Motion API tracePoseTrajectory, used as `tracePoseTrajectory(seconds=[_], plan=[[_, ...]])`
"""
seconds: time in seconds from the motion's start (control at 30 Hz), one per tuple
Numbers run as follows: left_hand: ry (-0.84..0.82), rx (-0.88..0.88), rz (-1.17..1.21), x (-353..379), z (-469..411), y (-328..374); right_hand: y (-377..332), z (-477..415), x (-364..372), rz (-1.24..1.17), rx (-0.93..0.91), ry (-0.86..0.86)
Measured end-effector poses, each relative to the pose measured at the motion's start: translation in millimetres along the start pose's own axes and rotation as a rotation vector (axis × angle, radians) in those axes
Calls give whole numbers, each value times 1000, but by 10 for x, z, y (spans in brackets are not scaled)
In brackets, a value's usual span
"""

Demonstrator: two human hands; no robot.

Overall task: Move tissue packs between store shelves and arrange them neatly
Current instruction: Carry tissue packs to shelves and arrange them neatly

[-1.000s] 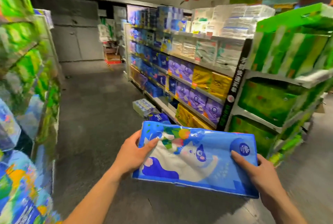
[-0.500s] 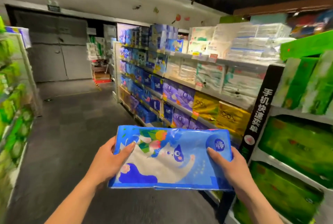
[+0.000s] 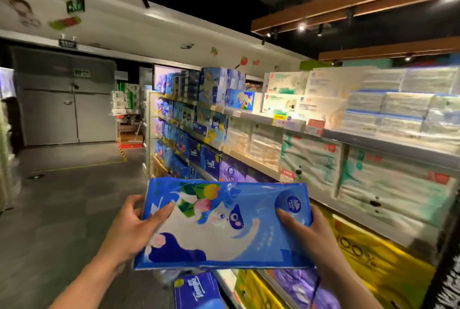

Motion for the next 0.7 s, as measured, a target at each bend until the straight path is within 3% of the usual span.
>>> tracePoseTrajectory(seconds=[0.3, 0.7], plan=[[8, 169, 25, 265, -2536, 280, 0, -2317, 1002, 98, -188, 21], [-215, 401, 19, 807, -5983, 704, 101, -4747, 2074, 254, -299, 256]])
Point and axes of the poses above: each hand's wrist, its own z-axis away from the middle knuckle, its own x-axis out of the palm, y = z × x, the point moved 5 cm from there along -z, towards the middle knuckle, and after that the axes turned 5 degrees about -x, right-handed, at the moved point
